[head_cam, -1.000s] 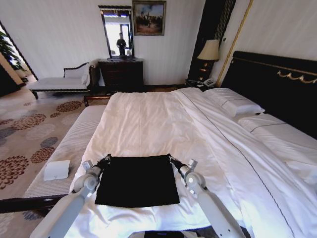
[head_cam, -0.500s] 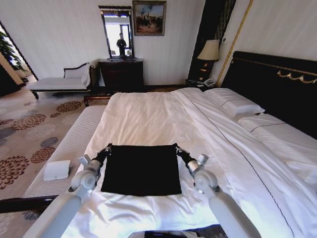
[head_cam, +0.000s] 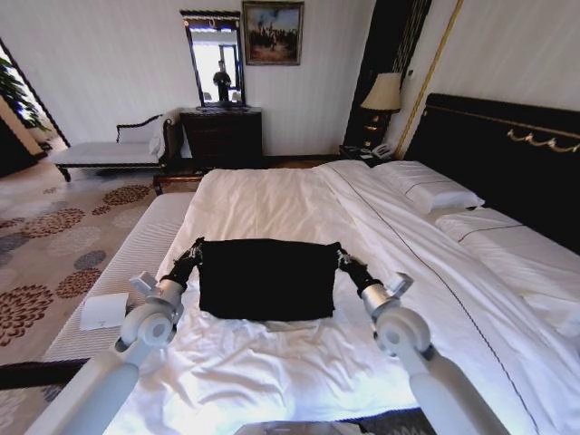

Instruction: Fold the clothes on the bed.

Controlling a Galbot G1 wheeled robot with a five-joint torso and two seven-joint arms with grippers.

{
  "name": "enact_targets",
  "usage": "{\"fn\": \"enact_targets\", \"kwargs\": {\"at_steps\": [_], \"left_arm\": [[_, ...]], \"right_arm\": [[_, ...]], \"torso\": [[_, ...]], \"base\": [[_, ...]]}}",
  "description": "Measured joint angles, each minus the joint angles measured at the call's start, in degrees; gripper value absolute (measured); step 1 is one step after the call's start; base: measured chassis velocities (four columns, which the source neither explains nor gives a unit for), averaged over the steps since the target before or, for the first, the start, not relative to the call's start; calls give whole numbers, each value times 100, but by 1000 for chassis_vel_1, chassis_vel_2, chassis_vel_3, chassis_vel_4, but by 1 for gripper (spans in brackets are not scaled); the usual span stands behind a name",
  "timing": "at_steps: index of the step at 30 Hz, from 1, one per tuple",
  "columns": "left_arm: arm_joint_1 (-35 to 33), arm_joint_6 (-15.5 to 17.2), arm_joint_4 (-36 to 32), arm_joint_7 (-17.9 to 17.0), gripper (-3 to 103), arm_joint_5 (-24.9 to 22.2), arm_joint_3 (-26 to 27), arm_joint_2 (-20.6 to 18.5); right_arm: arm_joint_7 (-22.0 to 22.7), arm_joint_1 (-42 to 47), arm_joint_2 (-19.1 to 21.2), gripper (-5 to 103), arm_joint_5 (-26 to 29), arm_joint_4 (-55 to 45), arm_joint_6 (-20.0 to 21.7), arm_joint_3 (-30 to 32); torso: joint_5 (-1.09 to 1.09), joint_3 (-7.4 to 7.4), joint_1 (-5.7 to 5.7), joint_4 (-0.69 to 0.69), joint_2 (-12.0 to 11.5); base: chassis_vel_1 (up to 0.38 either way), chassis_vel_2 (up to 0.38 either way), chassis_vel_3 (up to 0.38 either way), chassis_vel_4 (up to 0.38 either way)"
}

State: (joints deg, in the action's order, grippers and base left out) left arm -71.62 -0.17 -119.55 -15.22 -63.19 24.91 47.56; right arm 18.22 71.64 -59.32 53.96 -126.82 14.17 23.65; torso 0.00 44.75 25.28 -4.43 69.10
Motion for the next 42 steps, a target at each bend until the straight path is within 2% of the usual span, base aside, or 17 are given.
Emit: {"fn": "enact_targets", "kwargs": {"at_steps": [7,16,20,23,26,27,28,30,31,32,33,34,35,37,39,42], "left_arm": [[-680,-1,-487,-11,0,-2,470,12],[-2071,115,-1711,38,0,-166,1551,249],[-2511,172,-1847,112,0,-131,1747,322],[-2645,181,-1602,152,0,122,1574,332],[-2311,235,-1185,-14,0,208,1169,330],[-1889,264,-827,-148,0,182,797,323],[-1889,264,-827,-148,0,182,797,323],[-1262,266,-264,-231,0,211,270,284],[-730,259,181,-264,0,238,-111,268],[-434,249,415,-267,0,247,-301,271],[-434,249,415,-267,0,247,-301,271],[-56,233,742,-265,0,249,-543,289],[97,218,893,-249,0,248,-652,299],[613,100,1488,-79,0,295,-1098,333],[718,83,1634,-46,0,314,-1190,353],[1365,-49,2504,49,0,431,-1707,647]], "right_arm": [[143,219,-9,0,71,-351,101,93],[434,1167,68,0,378,-1559,420,655],[488,1488,66,0,335,-1685,635,810],[538,1558,67,0,211,-1634,725,786],[702,1265,83,0,273,-1246,836,543],[722,948,107,0,307,-858,873,301],[722,948,107,0,307,-858,873,301],[728,497,84,0,331,-263,873,-89],[747,30,-3,0,326,353,848,-443],[743,-197,-58,0,263,679,801,-592],[743,-197,-58,0,263,679,801,-592],[646,-622,-174,0,40,1315,650,-823],[582,-773,-218,0,-95,1549,568,-904],[240,-1419,-411,0,-669,2566,245,-1235],[206,-1528,-448,0,-709,2738,213,-1295],[76,-1983,-631,0,-932,3601,-39,-1610]], "torso": [[0,0,0,1,0],[0,-1,0,1,0],[1,-1,-1,1,0],[0,-1,-2,1,1],[-1,0,-2,1,0],[-1,0,-1,2,-1],[-1,0,-1,2,-1],[-3,1,0,1,-2],[-1,2,1,0,-2],[0,2,1,0,-3],[0,2,1,0,-3],[2,3,2,0,-3],[1,3,3,0,-3],[0,3,4,2,-3],[1,3,5,2,-3],[-2,2,2,2,-3]], "base": [[0,0,0,0],[0,0,0,0],[0,0,0,0],[0,0,0,0],[0,0,0,0],[0,0,0,0],[0,0,0,0],[0,0,0,0],[0,0,0,0],[0,0,0,0],[0,0,0,0],[0,0,0,0],[0,0,0,0],[0,0,0,0],[0,0,0,0],[0,0,0,0]]}}
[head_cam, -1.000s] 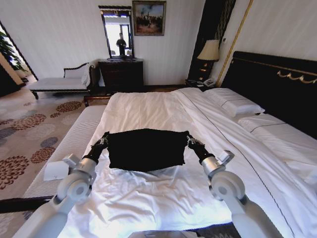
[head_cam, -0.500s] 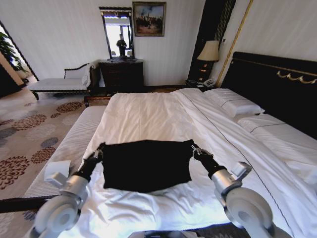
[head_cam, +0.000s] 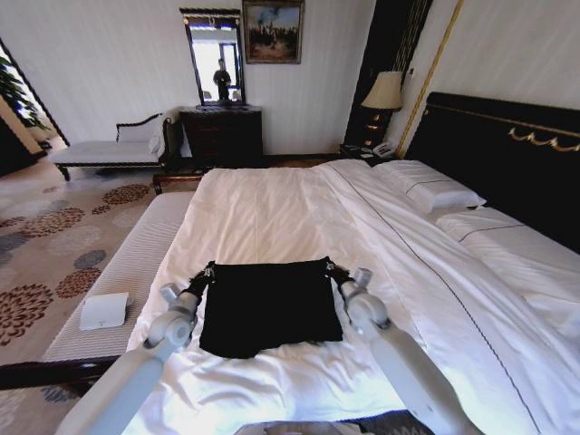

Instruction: Fold the clothes on the bed.

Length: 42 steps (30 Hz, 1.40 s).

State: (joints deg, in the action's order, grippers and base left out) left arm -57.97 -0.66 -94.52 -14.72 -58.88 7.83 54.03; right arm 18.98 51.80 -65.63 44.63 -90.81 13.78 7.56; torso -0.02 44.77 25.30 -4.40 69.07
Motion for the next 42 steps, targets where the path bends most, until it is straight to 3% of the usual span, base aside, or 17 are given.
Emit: {"fn": "enact_targets", "kwargs": {"at_steps": [4,9,18,29,36,42], "left_arm": [[329,-111,423,85,0,90,-204,188],[1209,-310,1598,247,0,305,-451,653],[1496,-379,2048,259,0,290,-407,778],[1142,-510,1905,281,0,459,-236,806],[355,-652,1038,285,0,662,75,753],[-40,-800,740,282,0,807,344,711]], "right_arm": [[-71,-162,-129,0,-216,396,-161,-125],[-99,-696,-539,0,-640,1312,-496,-359],[-79,-1112,-781,0,-1185,2033,-866,-422],[-58,-797,-824,0,-1551,2156,-1262,-339],[-199,174,-690,0,-2464,1422,-1829,-197],[-202,564,-686,0,-3017,1133,-2102,-89]], "torso": [[0,0,-1,-2,0],[2,0,1,-1,0],[2,-1,-2,0,1],[1,-2,-1,-2,2],[2,-3,-4,-2,3],[2,-3,-4,-2,3]], "base": [[0,0,0,0],[0,0,0,0],[0,0,0,0],[0,0,0,0],[0,0,0,0],[0,0,0,0]]}}
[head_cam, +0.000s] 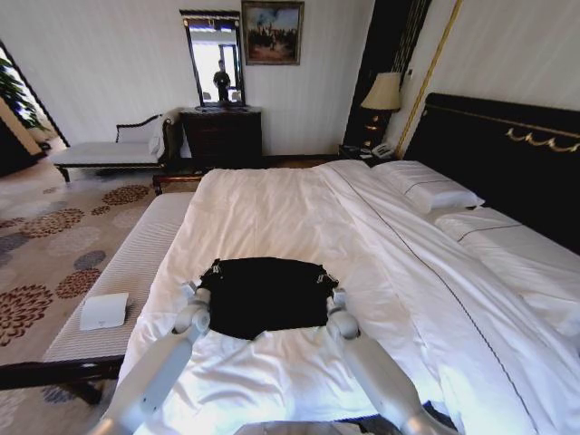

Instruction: Fold the clothes on the bed.

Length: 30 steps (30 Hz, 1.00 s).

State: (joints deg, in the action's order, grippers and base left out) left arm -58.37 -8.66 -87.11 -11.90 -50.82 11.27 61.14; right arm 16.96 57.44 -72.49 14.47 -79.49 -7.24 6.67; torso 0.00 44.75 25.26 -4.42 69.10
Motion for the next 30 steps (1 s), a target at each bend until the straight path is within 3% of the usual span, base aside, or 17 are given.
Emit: {"fn": "enact_targets", "kwargs": {"at_steps": [10,22,30], "left_arm": [[-806,-257,-417,422,0,197,239,-37],[-1089,-364,-474,409,0,470,281,15],[-1662,-414,-755,402,0,639,392,-22]], "right_arm": [[41,784,-196,0,-742,-446,-268,158],[49,1450,-179,0,-850,-929,-348,398],[6,1744,-177,0,-953,-1013,-494,544]], "torso": [[0,0,0,2,0],[0,0,2,0,0],[0,1,2,0,0]], "base": [[0,0,0,0],[0,0,0,0],[0,0,0,0]]}}
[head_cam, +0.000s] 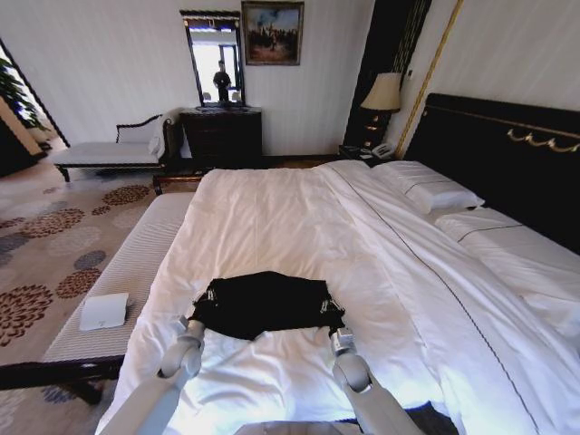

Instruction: Fold the clothes on the bed.

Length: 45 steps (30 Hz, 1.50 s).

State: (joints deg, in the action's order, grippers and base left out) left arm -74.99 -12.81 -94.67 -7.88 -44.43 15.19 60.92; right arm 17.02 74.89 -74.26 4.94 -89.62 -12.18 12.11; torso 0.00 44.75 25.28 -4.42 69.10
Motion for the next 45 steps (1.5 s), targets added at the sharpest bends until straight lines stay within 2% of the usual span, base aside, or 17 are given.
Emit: {"fn": "enact_targets", "kwargs": {"at_steps": [14,37,40,41,45], "left_arm": [[-59,-106,109,74,0,77,81,-43],[-321,-178,-24,119,0,404,250,-47],[-453,-157,-194,129,-1,537,253,-96],[-453,-157,-194,129,-1,537,253,-96],[-927,-102,-601,313,20,625,532,-88]], "right_arm": [[-28,429,-31,0,-124,-279,-115,251],[-23,652,-19,0,-165,-489,-128,277],[-16,721,-22,9,-182,-533,-138,296],[-16,721,-22,9,-182,-533,-138,296],[-18,962,-36,30,-211,-782,-143,357]], "torso": [[0,0,0,0,-1],[0,0,0,0,-1],[0,0,0,-1,-1],[0,0,0,-1,-1],[0,0,0,0,-1]], "base": [[0,0,0,0],[0,0,0,0],[0,0,0,0],[0,0,0,0],[0,0,0,0]]}}
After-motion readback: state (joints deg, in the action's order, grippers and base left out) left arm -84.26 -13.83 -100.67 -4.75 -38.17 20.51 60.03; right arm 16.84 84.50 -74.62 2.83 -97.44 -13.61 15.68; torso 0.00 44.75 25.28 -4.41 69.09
